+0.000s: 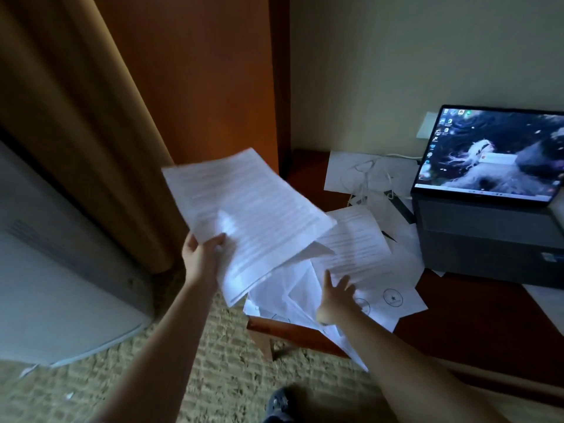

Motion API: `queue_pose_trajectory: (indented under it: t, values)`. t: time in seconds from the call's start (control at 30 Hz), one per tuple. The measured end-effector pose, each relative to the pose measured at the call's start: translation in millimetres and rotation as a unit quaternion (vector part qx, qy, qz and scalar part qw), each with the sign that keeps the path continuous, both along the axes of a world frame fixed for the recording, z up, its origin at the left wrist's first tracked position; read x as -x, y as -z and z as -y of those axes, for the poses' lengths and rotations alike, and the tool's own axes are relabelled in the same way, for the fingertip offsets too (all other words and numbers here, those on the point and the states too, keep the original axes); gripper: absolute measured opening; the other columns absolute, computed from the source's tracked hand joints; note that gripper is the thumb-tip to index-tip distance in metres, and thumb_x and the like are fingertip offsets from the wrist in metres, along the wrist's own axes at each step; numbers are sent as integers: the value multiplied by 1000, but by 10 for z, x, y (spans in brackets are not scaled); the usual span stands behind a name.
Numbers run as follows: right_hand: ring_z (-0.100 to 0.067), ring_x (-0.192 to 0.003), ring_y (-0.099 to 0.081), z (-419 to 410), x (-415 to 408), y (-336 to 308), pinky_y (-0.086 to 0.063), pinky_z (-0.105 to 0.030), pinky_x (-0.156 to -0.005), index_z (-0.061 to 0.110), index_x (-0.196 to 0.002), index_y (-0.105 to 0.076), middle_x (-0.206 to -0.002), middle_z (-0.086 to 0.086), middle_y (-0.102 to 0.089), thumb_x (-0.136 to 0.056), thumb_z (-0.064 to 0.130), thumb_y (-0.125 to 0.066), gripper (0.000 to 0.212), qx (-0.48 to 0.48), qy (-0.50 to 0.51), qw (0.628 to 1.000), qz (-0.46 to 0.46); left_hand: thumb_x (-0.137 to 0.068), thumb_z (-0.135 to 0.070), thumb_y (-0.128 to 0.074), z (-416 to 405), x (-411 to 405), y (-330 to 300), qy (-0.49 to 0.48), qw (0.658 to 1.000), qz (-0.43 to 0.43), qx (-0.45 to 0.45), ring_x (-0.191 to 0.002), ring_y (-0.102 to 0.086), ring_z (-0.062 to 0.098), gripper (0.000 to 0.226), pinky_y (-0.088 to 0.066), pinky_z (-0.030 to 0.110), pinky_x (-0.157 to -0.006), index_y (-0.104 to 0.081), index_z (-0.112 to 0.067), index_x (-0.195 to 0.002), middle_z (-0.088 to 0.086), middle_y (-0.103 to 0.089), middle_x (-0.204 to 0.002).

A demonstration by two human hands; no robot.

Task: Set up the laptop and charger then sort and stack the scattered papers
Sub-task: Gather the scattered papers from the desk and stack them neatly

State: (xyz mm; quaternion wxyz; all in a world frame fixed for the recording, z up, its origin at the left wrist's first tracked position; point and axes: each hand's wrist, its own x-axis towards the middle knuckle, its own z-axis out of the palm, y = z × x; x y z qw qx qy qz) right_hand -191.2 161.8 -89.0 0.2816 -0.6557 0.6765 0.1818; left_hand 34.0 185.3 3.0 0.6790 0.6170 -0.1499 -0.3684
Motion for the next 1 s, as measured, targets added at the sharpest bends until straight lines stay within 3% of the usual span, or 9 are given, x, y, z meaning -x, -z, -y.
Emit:
queue_pose_trajectory:
  t: [0.23,0.33,0.4,0.5,0.6,0.73,0.83,0.93,1.0]
  values:
    - [-32,-117,-54,118,270,-76,-46,-38,-91,8,-132,-45,-129,-16,-55,-97,14,-41,36,184,126,971,84,-60,1,-66,-271,86,471,197,965,57,-162,-85,-63,27,40,-52,30,-62,-63,-18,-95,5,-66,-90]
    - [-37,-106,-59,283,294,-362,-47,-37,-80,4,-115,-60,-115,-21,-63,-90,4,-46,29,279,255,915,143,-71,12,-61,-267,61,623,238,949,116,-170,-101,-61,32,58,-55,38,-71,-54,-12,-123,11,-63,-108]
    - [-37,-102,-60,307,87,-620,-45,-36,-76,10,-118,-59,-111,-19,-65,-89,5,-46,32,308,176,922,156,-74,14,-58,-239,53,667,257,944,147,-143,-109,-57,28,87,-56,47,-80,-30,-26,-145,4,-53,-124]
    - [-35,-103,-60,211,-406,-804,-46,-32,-75,13,-112,-61,-111,-16,-64,-86,5,-48,31,211,-28,957,196,-82,11,-55,-184,122,683,237,954,106,-150,-115,-53,29,102,-53,52,-85,2,-37,-151,0,-37,-137]
    - [-33,-101,-60,22,-751,-672,-39,-27,-69,13,-96,-59,-106,-15,-61,-83,4,-50,18,96,-143,955,242,-83,1,-53,-157,186,738,180,978,27,-104,-102,-60,37,63,-52,41,-79,-38,-15,-142,15,-56,-123]
    - [-21,-100,-58,-76,-847,-461,-42,-29,-80,23,-121,-58,-113,-6,-61,-90,38,-55,34,-105,-67,919,374,-100,-31,-44,-158,214,692,154,974,-131,-104,-96,-65,26,30,-51,38,-87,-62,-13,-116,12,-68,-111]
    - [-19,-90,-61,-22,-668,-367,-43,-30,-80,24,-95,-64,-99,-8,-66,-91,53,-47,34,-40,22,908,416,-86,-3,-57,-125,173,745,191,965,17,-176,-89,-66,28,26,-55,38,-78,-64,-8,-111,17,-69,-106]
    - [-24,-120,-51,72,-293,-219,-42,-30,-94,15,-131,-51,-131,-6,-56,-91,34,-56,45,178,71,946,259,-74,11,-44,-137,201,725,124,944,212,-219,-85,-61,30,38,-43,26,-66,-65,-5,-102,11,-67,-92]
    - [-29,-136,-31,70,-36,-116,-35,-37,-106,16,-147,-26,-149,-11,-33,-85,41,-63,77,139,7,980,143,-73,11,-42,-182,203,668,74,932,292,-199,-90,-60,30,42,-39,24,-72,-66,-8,-103,8,-66,-91]
